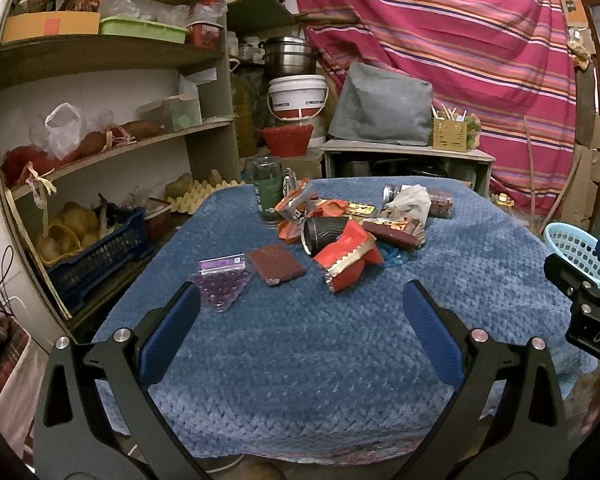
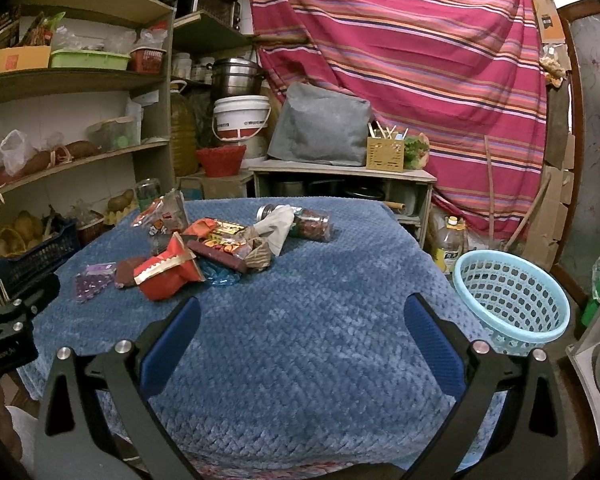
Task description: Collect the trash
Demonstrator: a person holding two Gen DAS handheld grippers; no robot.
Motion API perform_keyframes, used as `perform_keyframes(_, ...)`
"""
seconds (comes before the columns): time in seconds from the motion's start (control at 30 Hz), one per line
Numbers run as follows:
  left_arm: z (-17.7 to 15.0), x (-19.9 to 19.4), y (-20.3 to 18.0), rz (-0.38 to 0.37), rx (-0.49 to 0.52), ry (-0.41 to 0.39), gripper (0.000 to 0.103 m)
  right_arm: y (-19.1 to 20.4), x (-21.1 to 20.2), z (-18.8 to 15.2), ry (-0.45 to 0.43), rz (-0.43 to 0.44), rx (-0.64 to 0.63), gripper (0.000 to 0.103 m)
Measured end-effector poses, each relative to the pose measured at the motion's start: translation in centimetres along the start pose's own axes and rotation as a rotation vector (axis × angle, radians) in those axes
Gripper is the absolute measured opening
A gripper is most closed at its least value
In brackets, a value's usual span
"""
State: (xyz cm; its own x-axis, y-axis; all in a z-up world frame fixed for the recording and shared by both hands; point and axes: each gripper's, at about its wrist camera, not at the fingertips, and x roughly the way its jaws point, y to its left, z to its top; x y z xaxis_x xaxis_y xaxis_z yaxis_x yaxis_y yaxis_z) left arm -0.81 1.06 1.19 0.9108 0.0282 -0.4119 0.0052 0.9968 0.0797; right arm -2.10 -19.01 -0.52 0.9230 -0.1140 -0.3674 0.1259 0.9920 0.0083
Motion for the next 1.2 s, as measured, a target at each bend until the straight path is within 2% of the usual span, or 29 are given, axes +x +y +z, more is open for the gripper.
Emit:
perform_keyframes(0.2,0.0,0.8,0.3,0.018,-0.006,0.005,0.098,-0.2,1.1,0.2,0.016,0.003,-0.002,0.099)
perform_keyframes(0.47,0.2,2.2,0.8,0.047,-0.017,0.014,0.098,-0.1,2.3,1.2,-0.004,0.02,-0.016,0.099)
perform_keyframes(0.73,0.1,4.3,2.6,0.076,-0.042,0.037,0.098,0.1,5.0,1.7,0.013,0.022,-0.03,0.099)
perform_keyframes(1.0,0.1,7.6,4.8,0.114,-0.067,0.083,0.098,0.4,7.9,1.6,0.049,0.027,-0.022,0.099)
perform_keyframes(1.2,1.1,11.2,5.7,0.102,-0.078,0.133,0.098,0.6,10.3,1.5,0.074,0.023,-0.03,0.099)
